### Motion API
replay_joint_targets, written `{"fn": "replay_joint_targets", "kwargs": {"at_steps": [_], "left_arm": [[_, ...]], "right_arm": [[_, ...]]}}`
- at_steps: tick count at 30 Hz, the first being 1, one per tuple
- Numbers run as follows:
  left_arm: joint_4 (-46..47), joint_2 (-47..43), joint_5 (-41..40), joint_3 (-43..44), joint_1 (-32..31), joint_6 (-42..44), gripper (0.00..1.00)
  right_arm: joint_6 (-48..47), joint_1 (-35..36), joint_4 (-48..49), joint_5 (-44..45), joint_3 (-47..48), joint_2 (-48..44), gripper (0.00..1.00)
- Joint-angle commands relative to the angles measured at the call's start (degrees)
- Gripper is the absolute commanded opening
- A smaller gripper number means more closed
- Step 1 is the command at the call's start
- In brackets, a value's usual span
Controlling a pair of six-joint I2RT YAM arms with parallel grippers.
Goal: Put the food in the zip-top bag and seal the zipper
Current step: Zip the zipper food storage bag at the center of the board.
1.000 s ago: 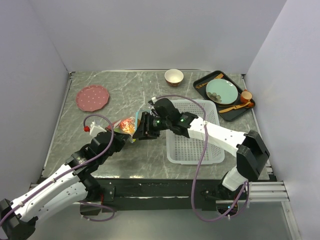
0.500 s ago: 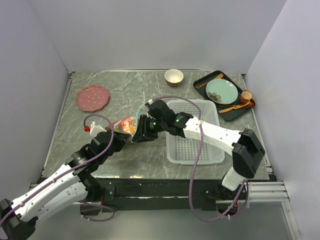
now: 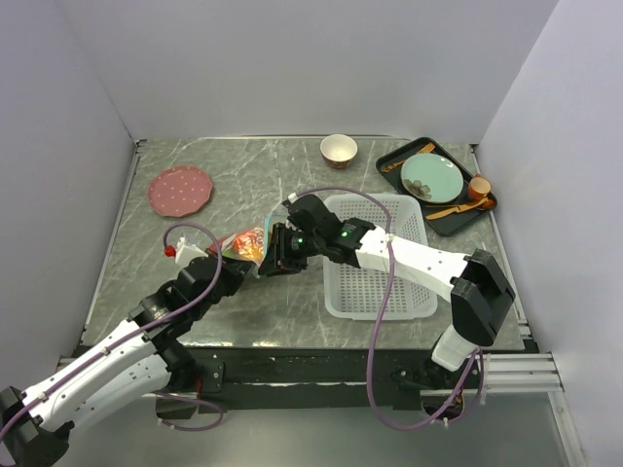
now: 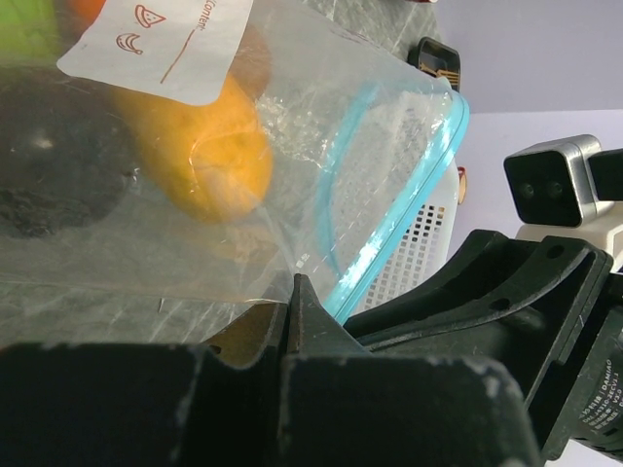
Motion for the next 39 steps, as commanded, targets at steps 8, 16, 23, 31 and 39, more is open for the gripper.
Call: {"fn": "replay_joint_targets", "kwargs": {"at_steps": [8, 16, 23, 31, 39], "left_arm": [[2.5, -0.5, 0.4, -0.1, 0.2, 0.4, 0.01], [2.5, -0.4, 0.3, -0.1, 0.2, 0.3, 0.01], [2.2, -1.0, 0.1, -0.3, 0.3, 0.1, 0.02], [2.0, -2.1, 0.8, -1.1, 0.2, -0.4, 0.21], [3.5, -5.0, 3.3, -4.5, 0.2, -2.5, 0.32]], "right_arm": [[0.1, 0.4, 1.7, 0.3, 2.7, 1.2, 0.29], [0.8, 0.3, 2.1, 0.1, 1.8, 0.8, 0.06], [5.5, 0.4, 9.4, -1.7, -5.3, -1.0, 0.06], [7.4, 0.4, 13.1, 0.1, -8.0, -2.9, 0.06], [8.7, 0.2, 16.4, 0.8, -9.5, -4.9, 0.09]]}}
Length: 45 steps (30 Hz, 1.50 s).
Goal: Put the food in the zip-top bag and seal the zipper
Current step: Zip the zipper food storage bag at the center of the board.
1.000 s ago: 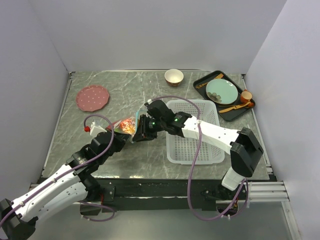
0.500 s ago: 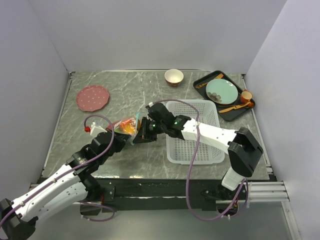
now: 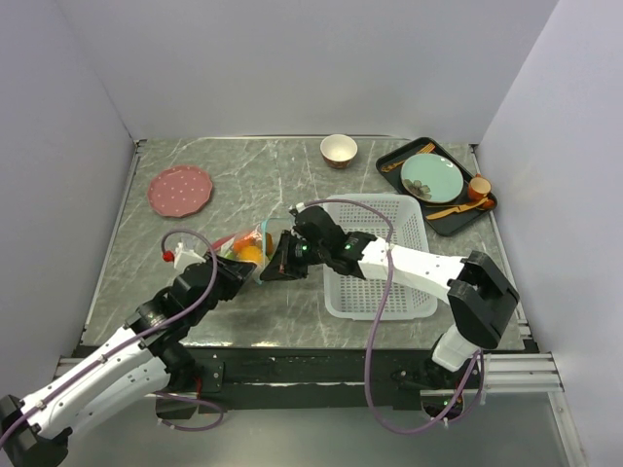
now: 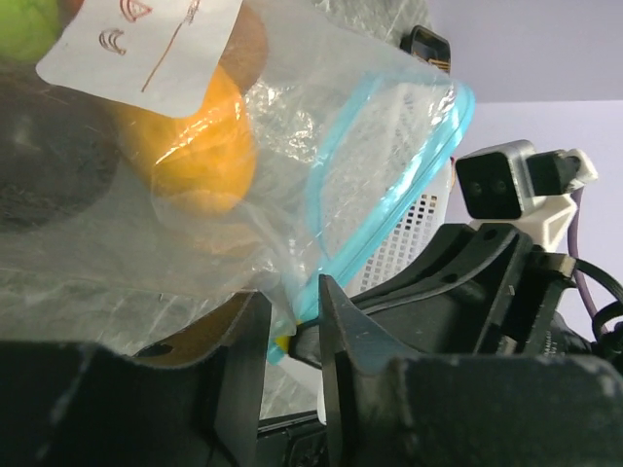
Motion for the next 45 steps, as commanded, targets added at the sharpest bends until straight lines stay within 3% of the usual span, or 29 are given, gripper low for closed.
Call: {"fn": "replay_joint_targets", "kwargs": {"at_steps": [1, 13, 18, 24, 28, 35, 45], "left_arm": [[3.2, -1.1, 1.8, -1.7, 0.1, -1.6, 0.32], [8.1, -1.2, 3.1, -4.8, 0.2, -3.3, 0.39], [9.0, -1.3, 2.8, -5.2, 0.1, -4.0, 0.27], [9.8, -0.9, 2.8, -5.5, 0.1, -4.9, 0.01], [7.5, -1.6, 2.3, -5.2, 0.1, -5.4, 0.01], [6.1, -4.4, 2.4, -6.5, 0.1, -6.5, 0.01], [6.6, -3.6, 2.5, -6.6, 0.2, -6.5, 0.01]], "right_arm": [[0.9, 0.3, 4.1, 1.2, -0.1, -3.4, 0.09], [0.7, 0.2, 4.3, 0.4, -0.1, -3.7, 0.09], [0.5, 0.1, 4.0, 0.1, -0.3, -3.9, 0.09], [0.4, -0.1, 3.7, 0.4, -0.4, -4.1, 0.09], [0.4, -0.5, 3.7, 0.8, -0.6, -4.6, 0.12], [1.2, -0.4, 5.6, -0.2, -0.8, -3.6, 0.33], [1.5, -0.3, 5.3, -0.7, -0.4, -2.9, 0.36]]}}
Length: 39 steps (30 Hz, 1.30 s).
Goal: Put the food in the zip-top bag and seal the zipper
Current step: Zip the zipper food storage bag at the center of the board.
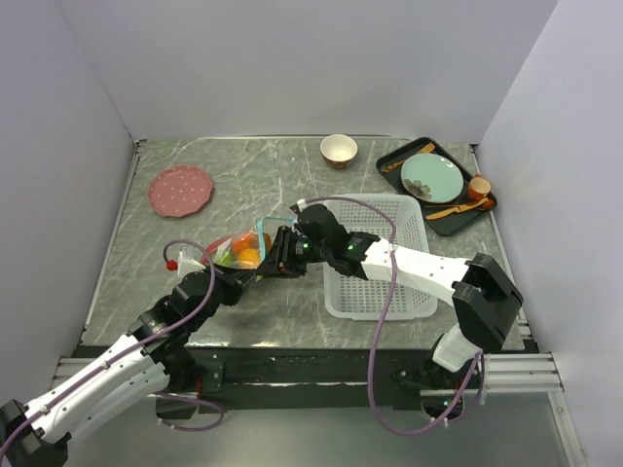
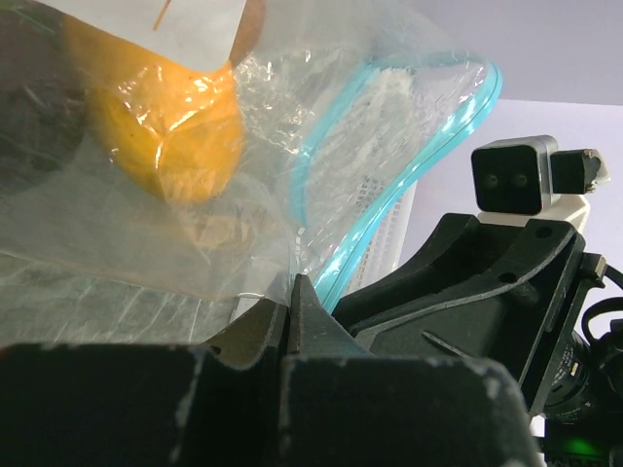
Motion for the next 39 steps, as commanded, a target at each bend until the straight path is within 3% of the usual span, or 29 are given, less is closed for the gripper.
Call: {"fn": "replay_joint_targets", "kwargs": {"at_steps": [1, 15, 24, 39], "left_arm": [[0.7, 0.2, -0.6, 0.0, 0.1, -0.8, 0.01], [-1.1, -1.5, -2.9, 0.4, 0.1, -1.1, 0.01], [-0.3, 0.2, -2.8, 1.3, 0.2, 0.7, 0.01], [1.4, 1.1, -2.5, 1.1, 0.1, 1.8, 0.01]], "right_arm": [[0.6, 0.0, 2.2, -0.7, 0.0, -1.6, 0.36], [2.5, 0.8, -0.9, -1.3, -0.4, -1.2, 0.33], [6.9, 1.1, 5.7, -2.8, -3.8, -1.2, 0.37], [7.3, 1.2, 5.9, -1.9, -2.5, -0.3, 0.38]]}}
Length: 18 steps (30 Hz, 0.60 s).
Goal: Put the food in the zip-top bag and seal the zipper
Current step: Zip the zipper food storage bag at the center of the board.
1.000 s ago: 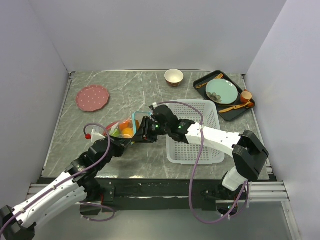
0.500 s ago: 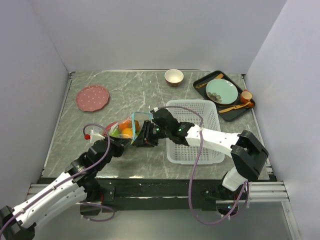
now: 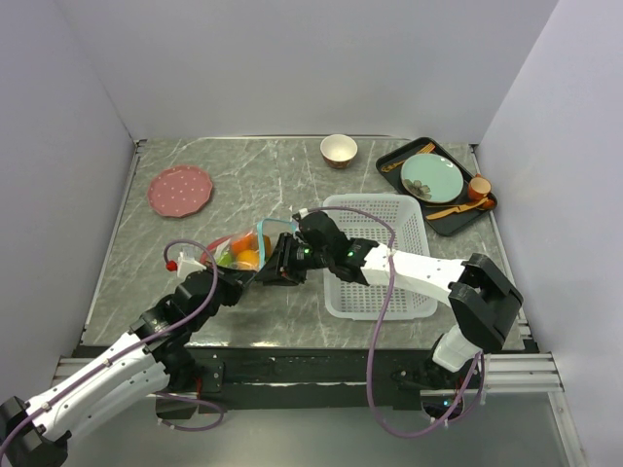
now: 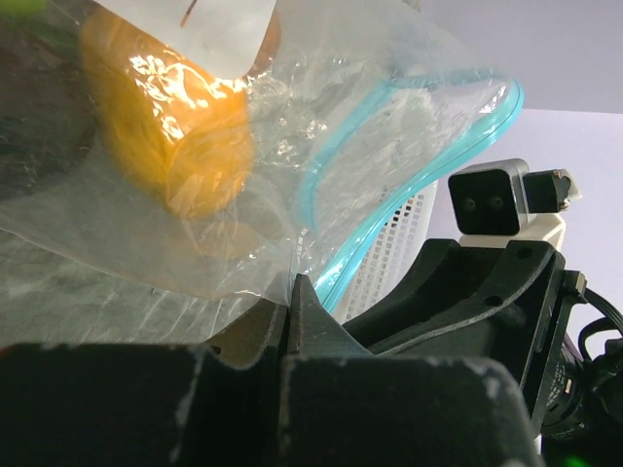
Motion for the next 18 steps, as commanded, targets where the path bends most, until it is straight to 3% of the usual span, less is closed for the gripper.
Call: {"fn": "replay_joint_targets", "kwargs": {"at_steps": [1, 13, 18], "left_arm": [[2.2, -0.2, -0.9, 1.2, 0.1, 1.2, 0.01], [3.7, 0.1, 0.4, 1.1, 0.1, 2.2, 0.01], [3.8, -0.2, 0.5, 0.9, 0.1, 2.1, 0.01]], "right_arm": [[0.7, 0.4, 1.6, 0.3, 1.5, 0.0, 0.38], [0.0, 0.0, 0.7, 1.8, 4.0, 1.7, 0.37], [-0.3, -0.1, -0.1, 2.1, 4.0, 2.1, 0.32]]}}
